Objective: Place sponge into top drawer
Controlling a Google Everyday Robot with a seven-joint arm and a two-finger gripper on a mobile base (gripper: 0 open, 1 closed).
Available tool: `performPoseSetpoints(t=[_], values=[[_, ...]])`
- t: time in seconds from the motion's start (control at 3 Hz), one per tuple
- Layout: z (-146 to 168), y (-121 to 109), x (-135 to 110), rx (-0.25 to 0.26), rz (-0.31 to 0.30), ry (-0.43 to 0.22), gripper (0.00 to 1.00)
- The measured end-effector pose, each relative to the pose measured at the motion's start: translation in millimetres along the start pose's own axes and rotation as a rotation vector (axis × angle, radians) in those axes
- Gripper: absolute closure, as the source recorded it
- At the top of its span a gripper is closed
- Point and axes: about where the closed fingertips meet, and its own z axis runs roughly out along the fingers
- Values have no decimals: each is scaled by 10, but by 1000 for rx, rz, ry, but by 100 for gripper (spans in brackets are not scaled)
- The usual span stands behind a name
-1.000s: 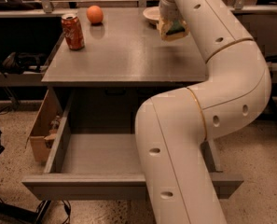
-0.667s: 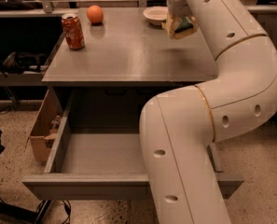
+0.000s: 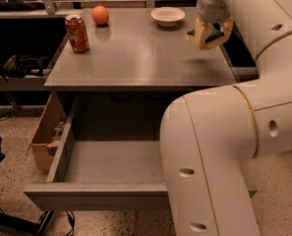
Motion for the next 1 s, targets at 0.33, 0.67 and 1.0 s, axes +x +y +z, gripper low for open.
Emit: performPoseSetpoints(t=[0.33, 0.67, 1.0], values=[[4, -181, 436, -30, -35, 52, 100], [-58, -258, 1049, -125, -99, 43, 100], [63, -151, 1507, -229, -143, 46, 100]])
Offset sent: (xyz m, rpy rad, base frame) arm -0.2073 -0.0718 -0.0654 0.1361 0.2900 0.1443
